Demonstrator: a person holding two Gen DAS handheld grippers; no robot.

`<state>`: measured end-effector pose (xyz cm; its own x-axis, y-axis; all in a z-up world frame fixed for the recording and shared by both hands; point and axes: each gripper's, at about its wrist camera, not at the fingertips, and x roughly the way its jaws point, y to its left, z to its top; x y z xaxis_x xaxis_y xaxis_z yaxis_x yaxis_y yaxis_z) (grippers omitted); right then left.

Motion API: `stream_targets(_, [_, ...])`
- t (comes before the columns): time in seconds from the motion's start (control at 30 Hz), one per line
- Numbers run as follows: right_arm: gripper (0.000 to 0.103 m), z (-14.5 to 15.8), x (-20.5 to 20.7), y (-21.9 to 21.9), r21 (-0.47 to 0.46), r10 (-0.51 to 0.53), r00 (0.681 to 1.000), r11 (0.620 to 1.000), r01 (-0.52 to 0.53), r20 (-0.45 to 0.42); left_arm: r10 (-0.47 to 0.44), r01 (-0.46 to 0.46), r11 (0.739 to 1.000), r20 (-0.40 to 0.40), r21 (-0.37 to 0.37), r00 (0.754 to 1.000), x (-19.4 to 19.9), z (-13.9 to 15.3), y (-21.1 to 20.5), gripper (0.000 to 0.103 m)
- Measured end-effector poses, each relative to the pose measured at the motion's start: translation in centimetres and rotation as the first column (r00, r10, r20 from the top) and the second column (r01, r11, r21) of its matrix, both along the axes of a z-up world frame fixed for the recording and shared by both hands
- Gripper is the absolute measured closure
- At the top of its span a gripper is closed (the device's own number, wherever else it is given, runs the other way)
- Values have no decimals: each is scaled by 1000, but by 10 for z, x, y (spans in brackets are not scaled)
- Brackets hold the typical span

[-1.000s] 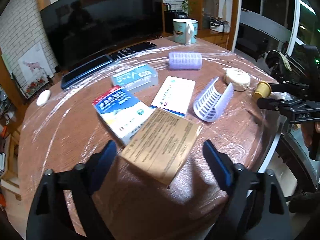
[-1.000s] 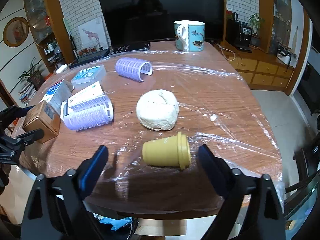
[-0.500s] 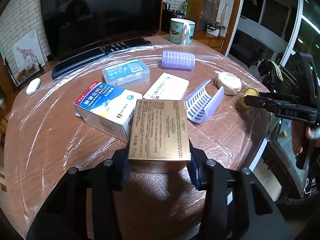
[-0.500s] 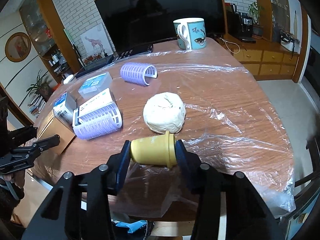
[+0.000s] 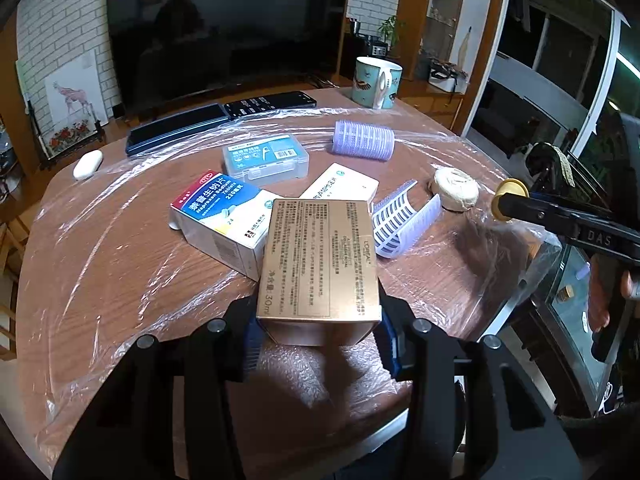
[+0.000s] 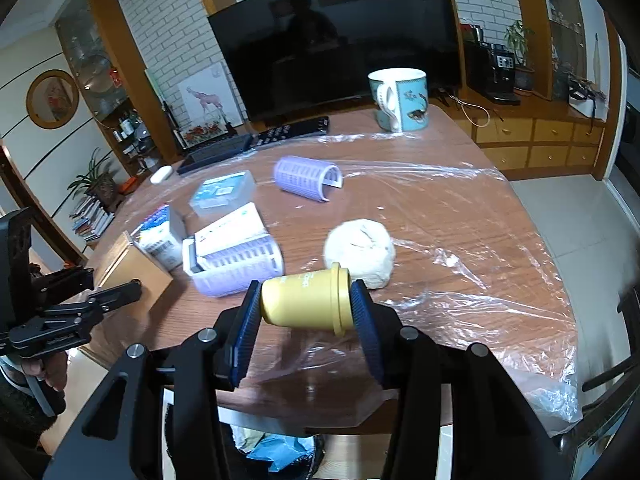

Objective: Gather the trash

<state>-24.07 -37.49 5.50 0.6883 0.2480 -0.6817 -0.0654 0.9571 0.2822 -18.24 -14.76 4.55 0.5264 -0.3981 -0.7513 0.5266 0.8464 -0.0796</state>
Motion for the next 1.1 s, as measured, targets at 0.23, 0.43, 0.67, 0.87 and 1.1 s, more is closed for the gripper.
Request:
stream_targets(0.23, [58, 3, -2, 14, 12, 57, 998, 998, -57, 2, 50, -50, 999, 6, 11, 999, -8, 2, 2, 55])
stream_targets(0.43, [58, 3, -5, 29, 33, 112, 994, 993, -111, -11, 82, -82, 997, 10, 17, 997, -19, 4, 3, 56])
stream_targets(0.67, [58, 2, -7, 42, 69, 171, 985, 983, -169, -29, 116, -116, 993, 10, 14, 993, -30, 6, 6, 56])
stream_targets(0.87, [58, 2, -8, 53, 91, 215, 976, 973, -211, -43, 139, -139, 990, 10, 13, 990, -37, 7, 8, 55])
stream_targets(1.1, [58, 5, -17, 65, 94, 263, 964, 961, -259, -39, 157, -157, 988, 11, 4, 988, -48, 10, 11, 55])
